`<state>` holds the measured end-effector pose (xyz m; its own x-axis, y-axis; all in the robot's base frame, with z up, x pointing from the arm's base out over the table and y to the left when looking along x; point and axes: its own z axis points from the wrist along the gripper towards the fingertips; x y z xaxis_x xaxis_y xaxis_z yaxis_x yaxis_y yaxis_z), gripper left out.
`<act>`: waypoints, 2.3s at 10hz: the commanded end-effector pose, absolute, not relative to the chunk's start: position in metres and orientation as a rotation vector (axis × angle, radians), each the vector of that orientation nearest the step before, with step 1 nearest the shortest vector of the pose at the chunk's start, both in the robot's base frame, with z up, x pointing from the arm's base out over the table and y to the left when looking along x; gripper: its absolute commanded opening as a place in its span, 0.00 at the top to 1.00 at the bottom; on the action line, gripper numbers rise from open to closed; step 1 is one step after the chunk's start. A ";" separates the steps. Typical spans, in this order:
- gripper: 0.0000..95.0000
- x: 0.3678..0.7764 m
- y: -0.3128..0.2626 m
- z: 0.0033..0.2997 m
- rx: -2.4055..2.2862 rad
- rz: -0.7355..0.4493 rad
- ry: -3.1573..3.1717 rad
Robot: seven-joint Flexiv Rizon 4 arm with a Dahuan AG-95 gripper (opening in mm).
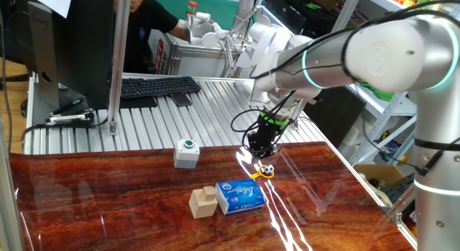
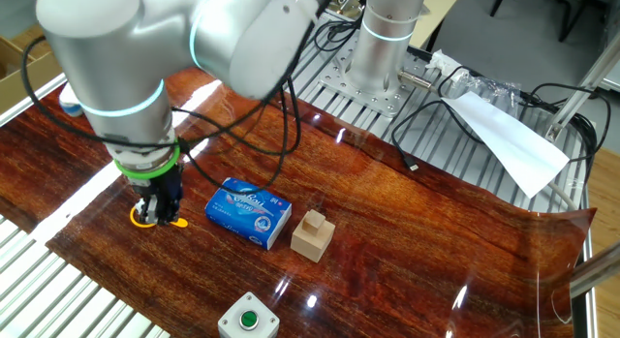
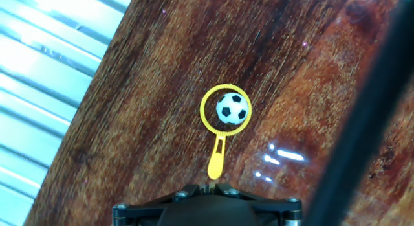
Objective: Remove the bubble ring from the ball
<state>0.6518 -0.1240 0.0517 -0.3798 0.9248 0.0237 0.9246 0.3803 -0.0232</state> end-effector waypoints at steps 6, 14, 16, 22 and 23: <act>1.00 0.656 -0.128 0.035 -1.804 0.045 -2.564; 0.40 0.656 -0.129 0.031 -1.792 0.080 -2.573; 0.40 0.657 -0.130 0.027 -1.769 0.082 -2.589; 0.00 0.658 -0.136 0.002 -1.747 0.081 -2.617; 0.00 0.657 -0.136 0.002 -1.750 0.082 -2.615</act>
<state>0.6572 -0.1349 0.0033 -0.3817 0.9238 -0.0303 0.9240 0.3805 -0.0380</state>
